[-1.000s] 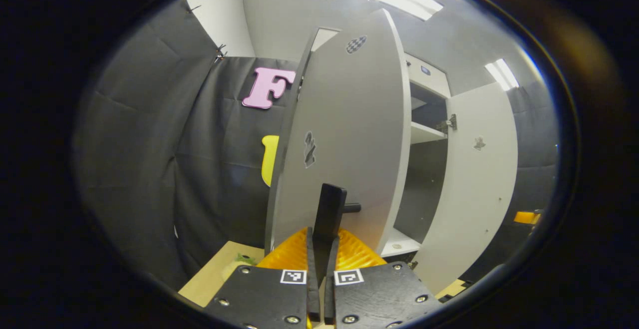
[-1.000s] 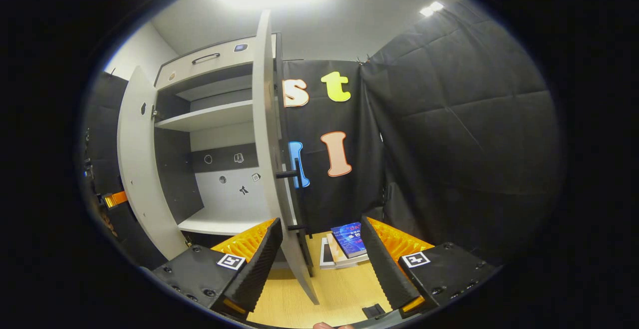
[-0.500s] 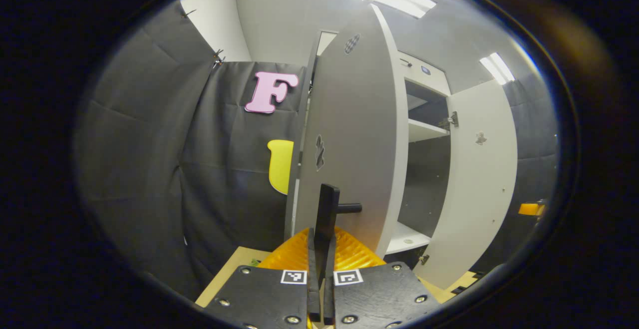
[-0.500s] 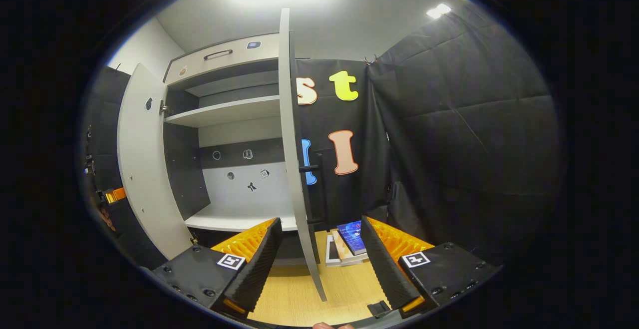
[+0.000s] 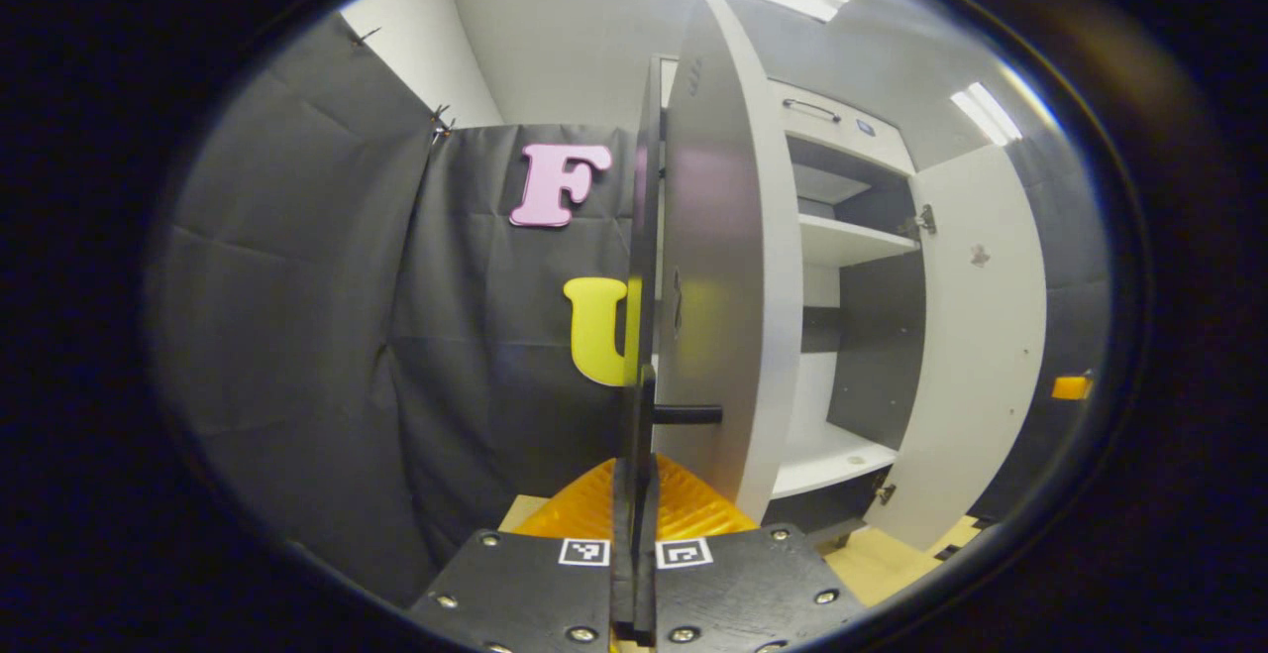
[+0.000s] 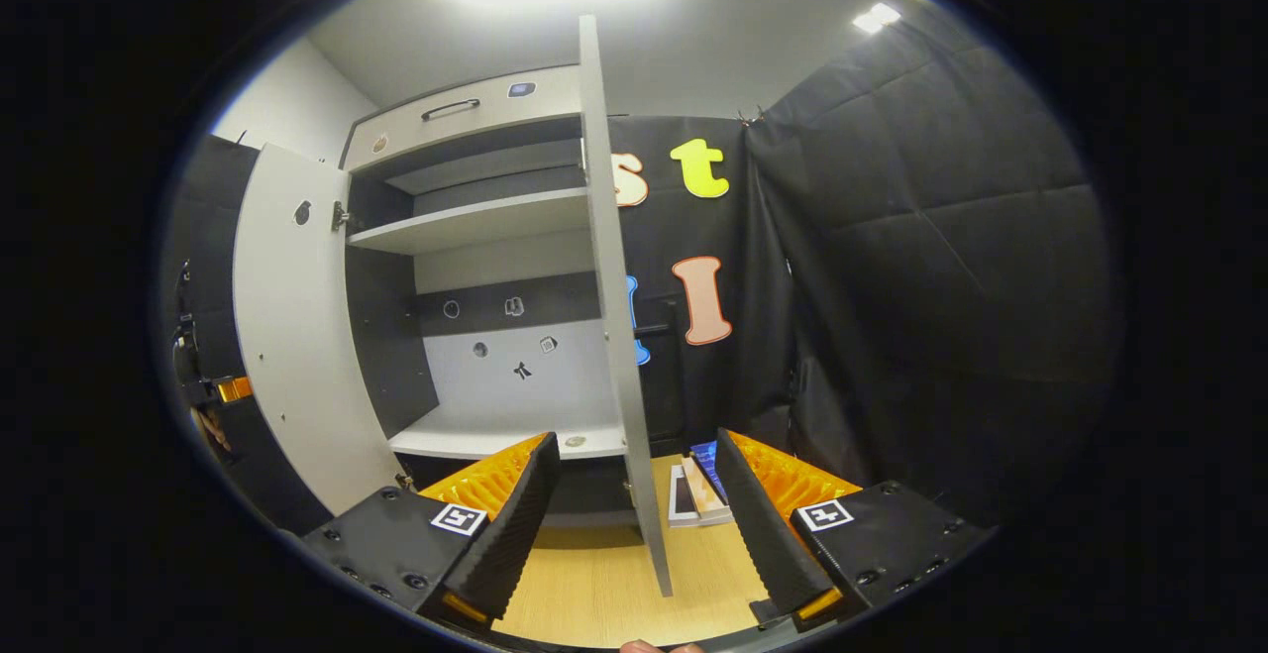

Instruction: Open the right door of the double-door shoe cabinet with the right hand, and open the left door with the left hand.

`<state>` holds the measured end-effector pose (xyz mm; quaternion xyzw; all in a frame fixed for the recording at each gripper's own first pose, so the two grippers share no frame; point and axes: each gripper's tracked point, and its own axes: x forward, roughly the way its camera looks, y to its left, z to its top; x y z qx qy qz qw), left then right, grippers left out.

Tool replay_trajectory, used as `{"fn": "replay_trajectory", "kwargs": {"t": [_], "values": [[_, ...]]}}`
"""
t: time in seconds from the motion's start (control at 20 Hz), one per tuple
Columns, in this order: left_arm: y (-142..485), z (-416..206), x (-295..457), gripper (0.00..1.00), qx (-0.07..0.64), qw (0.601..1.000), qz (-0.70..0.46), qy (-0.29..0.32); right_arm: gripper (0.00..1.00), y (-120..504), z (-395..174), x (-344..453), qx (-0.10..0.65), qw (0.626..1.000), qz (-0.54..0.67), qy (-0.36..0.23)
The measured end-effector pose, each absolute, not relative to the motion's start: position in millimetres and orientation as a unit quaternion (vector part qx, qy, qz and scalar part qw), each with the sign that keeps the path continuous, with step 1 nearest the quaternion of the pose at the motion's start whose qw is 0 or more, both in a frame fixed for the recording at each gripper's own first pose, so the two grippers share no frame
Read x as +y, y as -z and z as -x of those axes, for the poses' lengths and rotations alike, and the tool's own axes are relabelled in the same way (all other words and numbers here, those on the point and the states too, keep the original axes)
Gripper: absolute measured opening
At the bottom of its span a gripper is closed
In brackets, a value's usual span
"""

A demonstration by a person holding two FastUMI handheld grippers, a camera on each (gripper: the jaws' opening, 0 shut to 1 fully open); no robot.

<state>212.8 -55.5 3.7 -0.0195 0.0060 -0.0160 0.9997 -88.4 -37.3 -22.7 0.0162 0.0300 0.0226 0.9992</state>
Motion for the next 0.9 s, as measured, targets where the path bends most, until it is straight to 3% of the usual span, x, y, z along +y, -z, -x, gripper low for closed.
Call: {"fn": "replay_trajectory", "kwargs": {"t": [0.4, 0.7, 0.85, 0.9], "values": [[-17.0, -160.7, -58.2, 0.02, -0.008, 0.999, 0.016, -0.030, 0.98, 23.5, 86.9, -26.3, 0.025, 0.998, -0.020, -0.046], [-46.7, -112.3, -88.5, 0.03, -0.046, 0.999, 0.002, -0.027, 0.98, 18.5, 83.5, -18.0, 0.017, 0.998, -0.013, -0.057], [-37.1, -103.4, -115.6, 0.02, -0.048, 0.998, 0.048, -0.019, 0.98, 18.5, 84.4, -14.1, 0.009, 0.998, -0.022, -0.053], [-32.9, -98.3, -124.2, 0.06, -0.049, 0.997, 0.065, -0.017, 0.98, 23.1, 86.2, -12.9, 0.009, 0.998, -0.030, -0.050]]}}
